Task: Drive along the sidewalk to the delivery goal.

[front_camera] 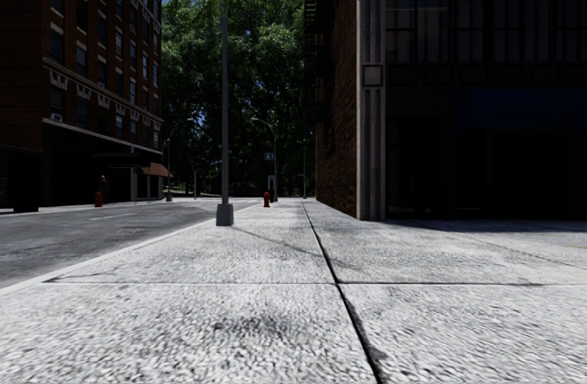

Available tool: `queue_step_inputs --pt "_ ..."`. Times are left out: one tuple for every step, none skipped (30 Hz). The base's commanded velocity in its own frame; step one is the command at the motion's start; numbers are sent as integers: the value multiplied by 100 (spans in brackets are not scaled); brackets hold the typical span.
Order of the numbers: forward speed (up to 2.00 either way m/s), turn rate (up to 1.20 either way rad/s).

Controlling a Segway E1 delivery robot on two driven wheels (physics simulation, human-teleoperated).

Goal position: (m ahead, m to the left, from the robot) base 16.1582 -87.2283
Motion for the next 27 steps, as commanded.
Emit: queue_step_inputs --pt "120 -88" --pt "120 0" --pt "120 0" --pt "120 0" --pt "120 -43" --pt "120 -71" --pt "120 -86" --pt "120 -104" --pt "120 -120" --pt "120 -120" --pt "120 -120" --pt "120 -120" --pt "120 -114" --pt "120 0" --pt "120 0" --pt "120 0" --pt "120 0" --pt "120 -45" --pt "120 -68" --pt "120 -99" --pt "120 -99" --pt "120 -99" --pt "120 -62" --pt "120 -35" --pt "120 -23" --pt "120 -20" --pt "120 -20"
